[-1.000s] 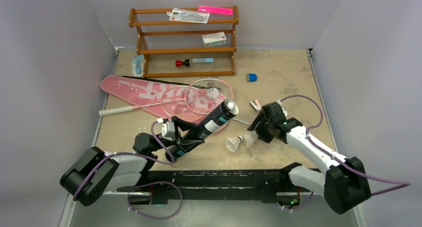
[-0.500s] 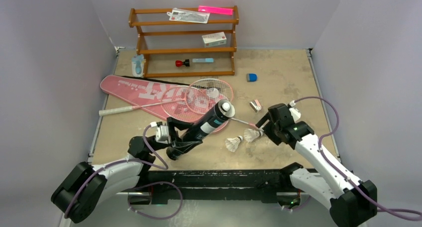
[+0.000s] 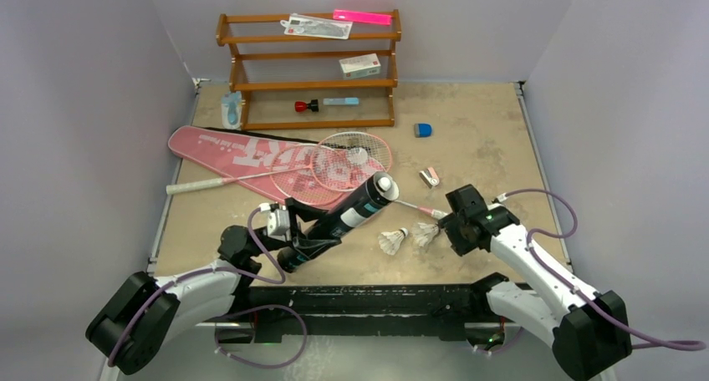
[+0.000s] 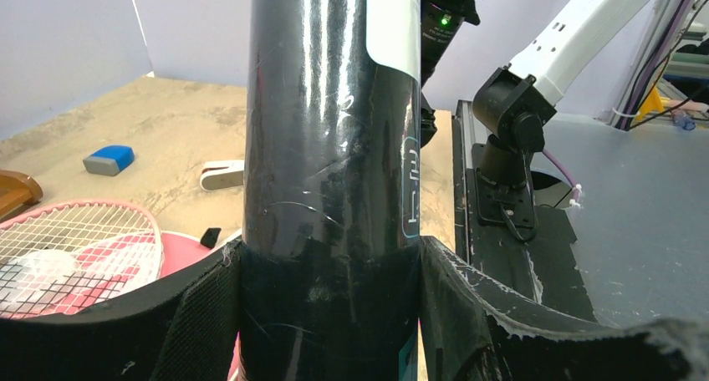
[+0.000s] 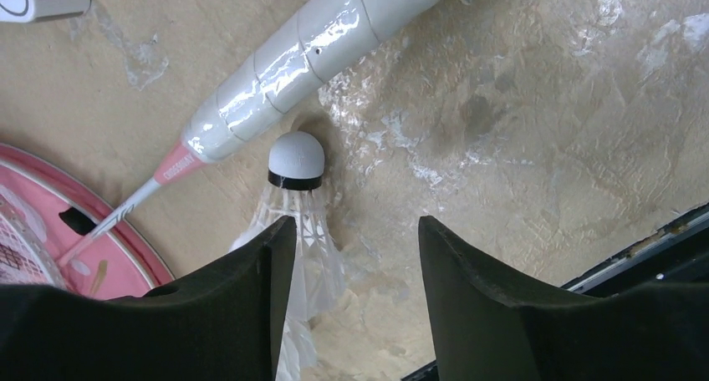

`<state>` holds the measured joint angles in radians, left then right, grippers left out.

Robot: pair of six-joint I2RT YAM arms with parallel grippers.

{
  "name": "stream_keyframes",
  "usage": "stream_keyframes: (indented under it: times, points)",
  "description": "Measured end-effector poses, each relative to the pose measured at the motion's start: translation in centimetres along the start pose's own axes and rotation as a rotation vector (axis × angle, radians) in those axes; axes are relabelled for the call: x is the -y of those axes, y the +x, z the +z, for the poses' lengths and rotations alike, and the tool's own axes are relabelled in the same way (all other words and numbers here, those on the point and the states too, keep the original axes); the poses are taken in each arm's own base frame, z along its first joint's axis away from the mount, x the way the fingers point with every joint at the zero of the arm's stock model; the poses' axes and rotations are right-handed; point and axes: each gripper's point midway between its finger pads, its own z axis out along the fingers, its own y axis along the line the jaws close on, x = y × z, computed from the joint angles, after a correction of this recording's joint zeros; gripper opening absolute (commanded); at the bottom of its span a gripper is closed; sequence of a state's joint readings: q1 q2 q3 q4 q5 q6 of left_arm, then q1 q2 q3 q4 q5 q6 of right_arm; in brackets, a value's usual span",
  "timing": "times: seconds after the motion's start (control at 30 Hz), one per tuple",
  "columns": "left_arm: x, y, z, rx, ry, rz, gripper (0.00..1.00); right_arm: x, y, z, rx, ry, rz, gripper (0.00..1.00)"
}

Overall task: Pack up the badminton gear
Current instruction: Pick up the shuttlecock at the center of the board.

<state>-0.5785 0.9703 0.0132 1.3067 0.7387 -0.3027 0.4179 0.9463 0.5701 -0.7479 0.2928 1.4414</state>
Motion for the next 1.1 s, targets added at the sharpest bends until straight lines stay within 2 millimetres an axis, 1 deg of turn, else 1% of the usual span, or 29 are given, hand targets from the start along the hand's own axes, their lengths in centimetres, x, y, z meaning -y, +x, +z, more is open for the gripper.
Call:
stream_keyframes:
  times: [0.07,0.17,0.27,0.57,0.67,0.73,0.87,0.93,1.0,1.1]
  points:
    - [0.0,0.0,0.0,0.000,0.002,0.000,0.47,0.0,-0.1,0.1,0.006,0.001,0.022,0.58]
    - [0.1,0.0,0.0,-0.002,0.007,0.000,0.47,-0.6,-0.3,0.3,0.021,-0.011,0.046,0.54]
    - [0.2,0.0,0.0,-0.003,0.010,0.000,0.47,-1.0,-0.5,1.0,0.038,-0.003,0.045,0.54]
    - [0.3,0.1,0.0,-0.004,0.016,0.000,0.47,-2.2,-0.2,2.8,0.037,0.016,0.013,0.56]
    - [0.2,0.2,0.0,-0.008,0.015,0.003,0.47,-2.6,-0.2,3.2,0.036,0.020,-0.001,0.52]
    - [0.2,0.4,-0.1,-0.016,0.012,-0.002,0.47,-3.1,-0.1,3.5,0.034,0.017,-0.009,0.46]
    - [0.1,0.8,-0.2,-0.032,0.008,-0.011,0.47,-3.1,-0.1,4.3,0.026,0.034,-0.014,0.36]
    - [0.1,1.0,-0.2,-0.038,0.007,-0.014,0.47,-3.0,-0.1,4.6,0.019,0.044,-0.017,0.34]
    - [0.1,1.1,-0.2,-0.043,0.005,-0.018,0.47,-3.0,-0.1,4.6,0.008,0.047,-0.014,0.30]
    - [0.1,1.2,-0.2,-0.046,0.005,-0.021,0.47,-3.2,-0.4,4.6,0.008,0.043,-0.016,0.29]
